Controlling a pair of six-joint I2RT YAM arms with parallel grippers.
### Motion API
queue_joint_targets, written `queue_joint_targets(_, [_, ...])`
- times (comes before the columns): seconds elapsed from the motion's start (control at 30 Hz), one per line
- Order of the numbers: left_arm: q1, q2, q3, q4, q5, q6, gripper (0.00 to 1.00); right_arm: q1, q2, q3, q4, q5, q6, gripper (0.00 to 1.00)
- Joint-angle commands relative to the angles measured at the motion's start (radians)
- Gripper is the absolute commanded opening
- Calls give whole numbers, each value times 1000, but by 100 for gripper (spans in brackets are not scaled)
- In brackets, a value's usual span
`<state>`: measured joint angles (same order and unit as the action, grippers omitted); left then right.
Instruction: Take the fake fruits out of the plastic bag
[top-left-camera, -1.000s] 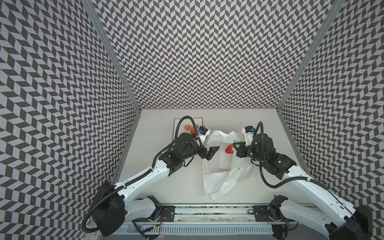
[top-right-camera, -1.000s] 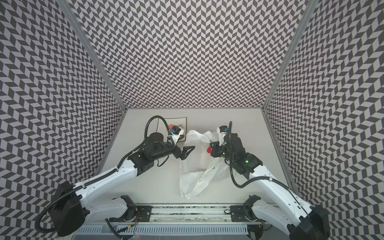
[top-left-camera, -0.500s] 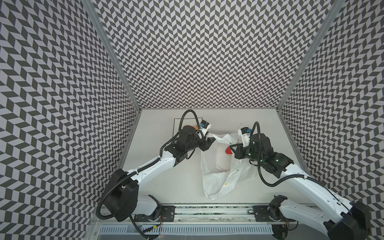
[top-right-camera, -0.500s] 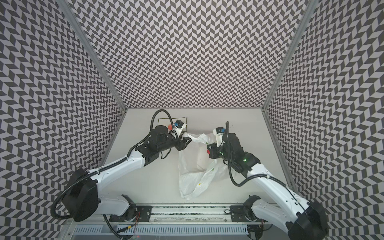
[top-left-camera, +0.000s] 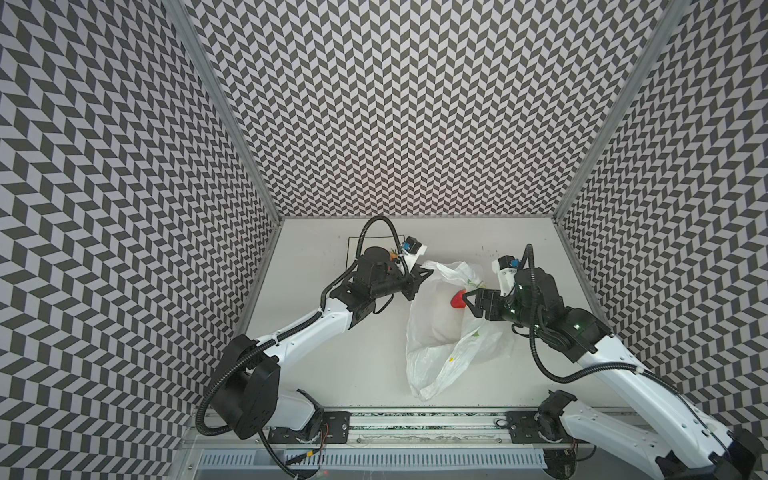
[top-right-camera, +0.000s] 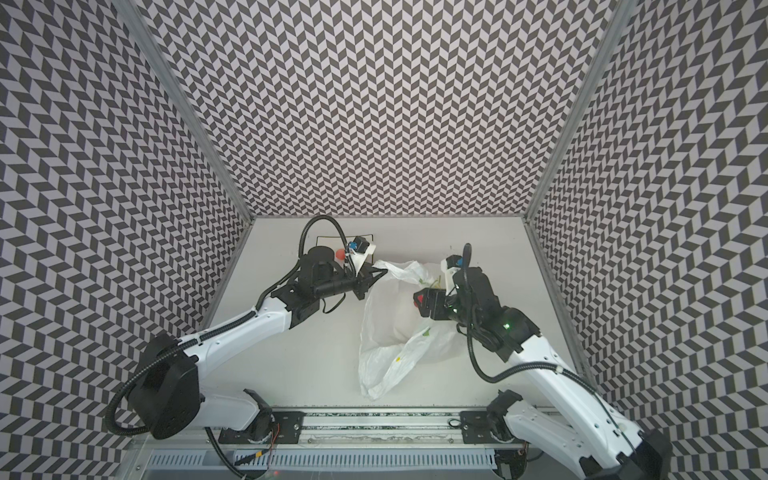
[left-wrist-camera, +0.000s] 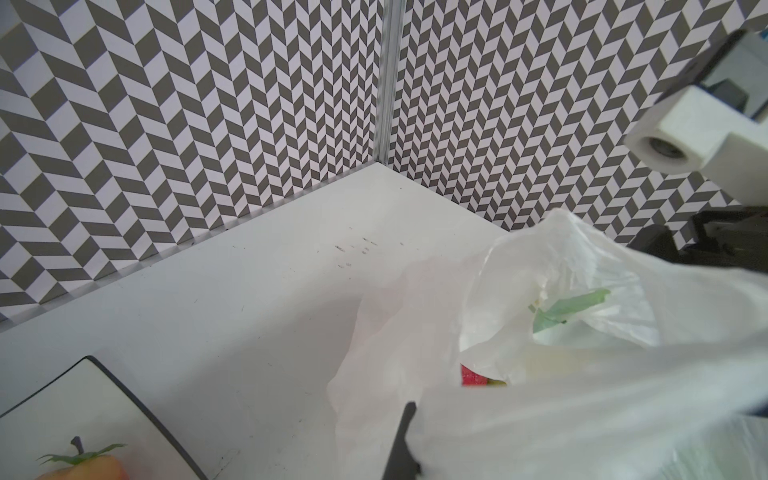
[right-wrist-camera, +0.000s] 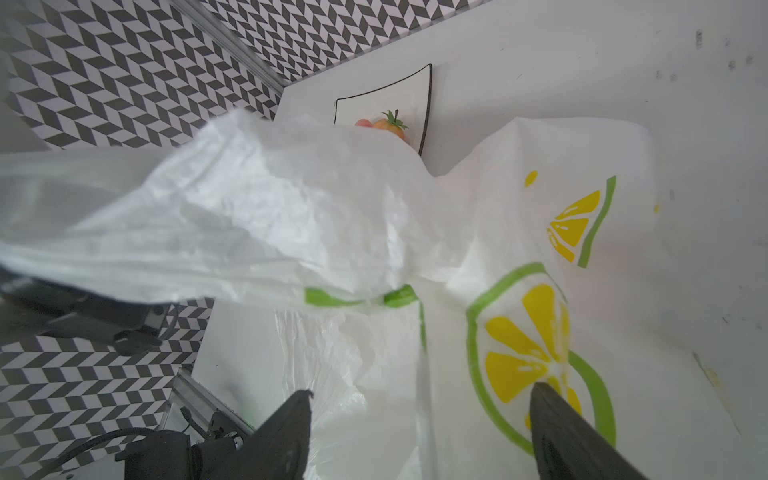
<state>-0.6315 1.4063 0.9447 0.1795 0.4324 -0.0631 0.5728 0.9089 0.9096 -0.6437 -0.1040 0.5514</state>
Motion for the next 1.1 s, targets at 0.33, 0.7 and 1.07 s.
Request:
queue_joint_targets(0.33, [3,-31,-24,64,-30,-52,0,7,48,49,-114,-54,99,80])
queue_joint_targets(0.7, [8,-38,-40,112,-103,-136,0,4,110,51,-12,214,64,9])
queue_joint_targets(1.07, [-60,-67,-56,271,-216,-314,0,-125,239,362,-2,410,-274,0])
